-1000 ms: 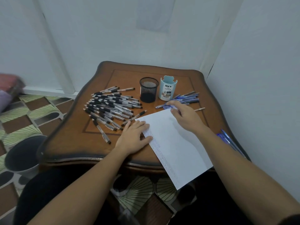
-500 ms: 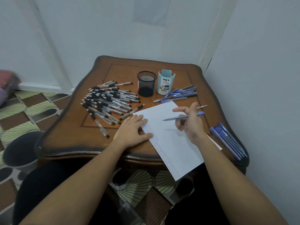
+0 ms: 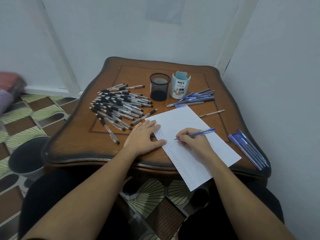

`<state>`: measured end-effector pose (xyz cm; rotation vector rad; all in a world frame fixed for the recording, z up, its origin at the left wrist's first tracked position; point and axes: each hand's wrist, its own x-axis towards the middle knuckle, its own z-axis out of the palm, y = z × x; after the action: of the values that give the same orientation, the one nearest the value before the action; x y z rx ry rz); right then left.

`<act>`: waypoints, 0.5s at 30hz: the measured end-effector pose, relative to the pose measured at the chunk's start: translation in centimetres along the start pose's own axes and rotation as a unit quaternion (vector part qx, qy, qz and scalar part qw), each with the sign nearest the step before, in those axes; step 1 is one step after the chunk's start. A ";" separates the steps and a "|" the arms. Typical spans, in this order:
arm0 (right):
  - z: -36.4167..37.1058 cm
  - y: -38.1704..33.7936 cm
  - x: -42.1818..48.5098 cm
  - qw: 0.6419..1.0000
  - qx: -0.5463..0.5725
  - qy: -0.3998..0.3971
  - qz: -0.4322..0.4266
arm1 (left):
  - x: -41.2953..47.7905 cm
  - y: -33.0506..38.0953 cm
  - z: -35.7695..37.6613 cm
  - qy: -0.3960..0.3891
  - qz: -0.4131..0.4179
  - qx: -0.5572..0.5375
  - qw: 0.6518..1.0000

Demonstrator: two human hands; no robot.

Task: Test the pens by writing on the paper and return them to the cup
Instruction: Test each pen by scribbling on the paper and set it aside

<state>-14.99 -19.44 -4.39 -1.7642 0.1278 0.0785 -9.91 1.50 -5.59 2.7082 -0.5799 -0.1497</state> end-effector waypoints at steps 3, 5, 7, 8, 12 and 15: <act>0.1 -0.1 -0.5 0.998 -0.052 0.018 -0.031 | 0.0 0.0 0.0 -0.001 -0.002 -0.001 1.000; 0.1 0.1 -0.6 0.997 -0.058 0.020 -0.040 | 0.0 0.0 0.0 -0.002 -0.002 -0.002 1.000; 0.2 0.2 -0.7 0.996 -0.065 0.020 -0.048 | 0.0 0.1 0.0 -0.003 -0.002 -0.002 1.000; 0.2 0.3 -0.8 0.996 -0.070 0.021 -0.051 | 0.0 0.1 0.0 -0.003 -0.002 -0.002 1.000; 0.5 0.3 -1.2 0.994 -0.082 0.010 -0.065 | 0.0 0.1 0.0 0.000 -0.005 -0.003 1.000; 0.3 0.1 -1.2 0.993 -0.096 -0.013 -0.065 | 0.0 0.2 -0.1 -0.001 -0.007 -0.005 1.000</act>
<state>-16.16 -19.07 -4.41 -1.9583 -0.0144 0.0194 -9.95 1.40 -5.46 2.7034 -0.5586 -0.1588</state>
